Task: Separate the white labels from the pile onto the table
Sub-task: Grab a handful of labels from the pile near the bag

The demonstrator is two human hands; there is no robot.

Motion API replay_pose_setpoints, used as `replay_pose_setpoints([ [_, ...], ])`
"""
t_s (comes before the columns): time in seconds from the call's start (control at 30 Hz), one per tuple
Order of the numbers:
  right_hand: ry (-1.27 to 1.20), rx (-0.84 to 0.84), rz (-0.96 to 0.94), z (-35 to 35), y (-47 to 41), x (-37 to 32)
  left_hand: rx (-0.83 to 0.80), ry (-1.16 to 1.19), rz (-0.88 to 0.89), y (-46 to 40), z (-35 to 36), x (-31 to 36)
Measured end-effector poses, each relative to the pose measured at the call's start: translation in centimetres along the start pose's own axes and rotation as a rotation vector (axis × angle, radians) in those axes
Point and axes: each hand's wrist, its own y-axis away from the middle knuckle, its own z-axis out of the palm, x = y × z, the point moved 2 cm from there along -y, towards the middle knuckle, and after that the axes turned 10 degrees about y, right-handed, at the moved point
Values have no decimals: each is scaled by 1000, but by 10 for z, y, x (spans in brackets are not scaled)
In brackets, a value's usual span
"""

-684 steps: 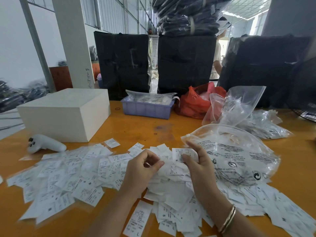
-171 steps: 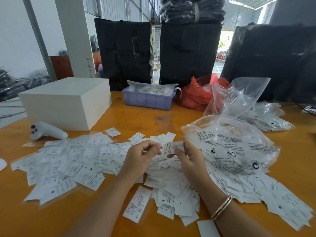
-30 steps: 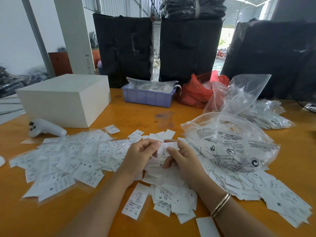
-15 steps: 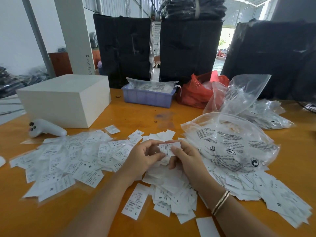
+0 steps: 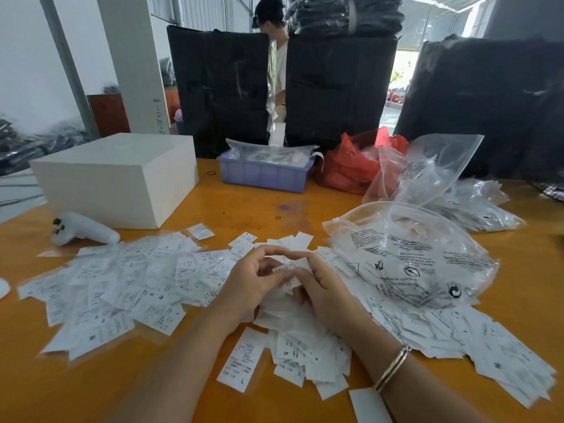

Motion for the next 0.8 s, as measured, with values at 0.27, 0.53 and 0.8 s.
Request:
replay_pose_setpoints([
  [0.27, -308, 63, 108, -8, -3, 5, 12, -51, -49, -2, 0, -5],
  [0.53, -111, 21, 32, -3, -3, 4, 55, -63, -74, -2, -2, -3],
  [0.8, -261, -15, 29, -6, -2, 4, 82, 58, -142, 1, -1, 2],
])
